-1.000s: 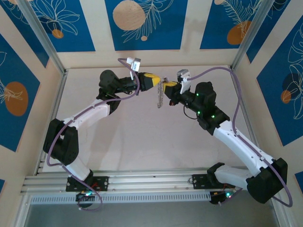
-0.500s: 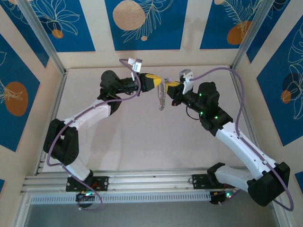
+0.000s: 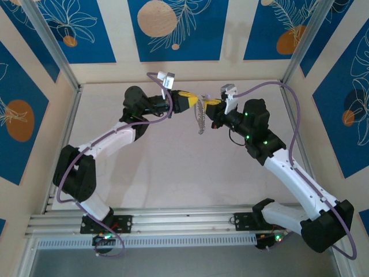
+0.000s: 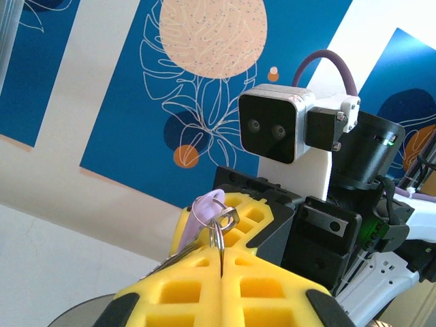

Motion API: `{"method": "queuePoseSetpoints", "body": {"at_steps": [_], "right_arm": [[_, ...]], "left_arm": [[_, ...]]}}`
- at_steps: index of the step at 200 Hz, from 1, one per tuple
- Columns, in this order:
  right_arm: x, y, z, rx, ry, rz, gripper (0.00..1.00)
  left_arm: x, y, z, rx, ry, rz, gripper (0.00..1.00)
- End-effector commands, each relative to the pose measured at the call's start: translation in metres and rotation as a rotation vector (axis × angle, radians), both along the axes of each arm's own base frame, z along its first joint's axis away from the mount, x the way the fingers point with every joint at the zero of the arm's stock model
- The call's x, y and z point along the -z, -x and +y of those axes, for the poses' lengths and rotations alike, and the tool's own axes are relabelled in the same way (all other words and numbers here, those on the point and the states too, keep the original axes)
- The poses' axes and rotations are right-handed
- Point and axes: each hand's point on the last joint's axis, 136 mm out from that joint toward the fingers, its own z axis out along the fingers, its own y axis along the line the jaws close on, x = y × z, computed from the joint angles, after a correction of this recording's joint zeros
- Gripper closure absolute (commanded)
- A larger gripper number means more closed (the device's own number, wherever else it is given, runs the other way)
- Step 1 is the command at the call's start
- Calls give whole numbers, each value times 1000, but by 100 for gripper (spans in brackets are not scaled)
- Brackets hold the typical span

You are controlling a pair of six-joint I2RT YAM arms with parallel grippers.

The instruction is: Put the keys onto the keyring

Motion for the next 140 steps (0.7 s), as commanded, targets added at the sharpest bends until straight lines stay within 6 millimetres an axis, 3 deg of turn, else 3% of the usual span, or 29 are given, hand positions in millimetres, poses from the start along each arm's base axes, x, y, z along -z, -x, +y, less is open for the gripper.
{"method": "queuePoseSetpoints", "body": {"at_steps": [1, 41, 77, 140], "right_arm": [[-23, -14, -13, 76, -46, -42, 100], [0, -26, -9, 84, -30, 10, 100], [33, -43, -8, 103, -12, 80, 100], [93, -85, -5, 125, 33, 200, 100]], "left_arm": [[-5, 5, 6, -7, 4, -45, 95], [7, 0, 8, -46, -6, -31, 69], [14, -5, 15, -95, -19, -22, 54], [27, -16, 36, -216, -51, -5, 47]]}}
